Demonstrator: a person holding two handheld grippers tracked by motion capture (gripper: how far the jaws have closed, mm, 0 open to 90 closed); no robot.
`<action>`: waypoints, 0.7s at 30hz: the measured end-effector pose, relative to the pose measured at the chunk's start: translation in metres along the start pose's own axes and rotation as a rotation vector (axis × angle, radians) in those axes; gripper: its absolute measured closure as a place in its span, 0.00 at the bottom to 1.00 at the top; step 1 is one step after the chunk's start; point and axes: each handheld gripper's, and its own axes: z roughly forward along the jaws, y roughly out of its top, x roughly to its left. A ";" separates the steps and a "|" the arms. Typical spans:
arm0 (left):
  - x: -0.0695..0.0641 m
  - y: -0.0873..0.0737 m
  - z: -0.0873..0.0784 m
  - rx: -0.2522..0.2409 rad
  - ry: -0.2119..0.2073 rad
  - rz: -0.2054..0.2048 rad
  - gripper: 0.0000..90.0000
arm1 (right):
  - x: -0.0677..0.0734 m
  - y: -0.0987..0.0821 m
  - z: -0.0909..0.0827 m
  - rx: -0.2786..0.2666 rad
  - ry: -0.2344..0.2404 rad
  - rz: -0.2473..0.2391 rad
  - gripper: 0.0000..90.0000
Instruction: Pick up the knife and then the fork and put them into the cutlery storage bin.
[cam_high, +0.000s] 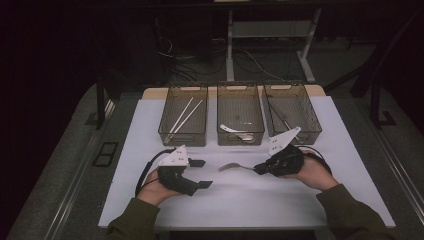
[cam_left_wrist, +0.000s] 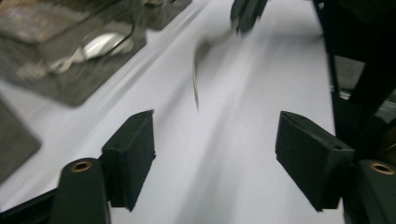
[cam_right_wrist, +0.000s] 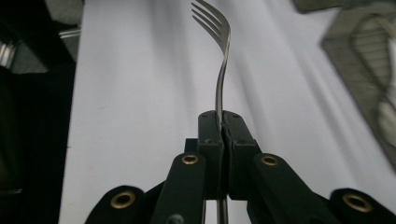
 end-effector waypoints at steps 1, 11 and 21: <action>0.000 -0.003 -0.001 0.004 0.008 -0.017 0.29 | -0.003 -0.002 -0.004 -0.009 -0.011 0.007 0.97; -0.006 -0.028 -0.014 -0.015 0.110 -0.090 0.12 | -0.032 -0.016 -0.041 -0.082 -0.160 0.154 0.96; -0.005 -0.034 -0.017 -0.045 0.169 -0.129 0.00 | -0.068 -0.026 -0.070 -0.139 -0.317 0.269 0.96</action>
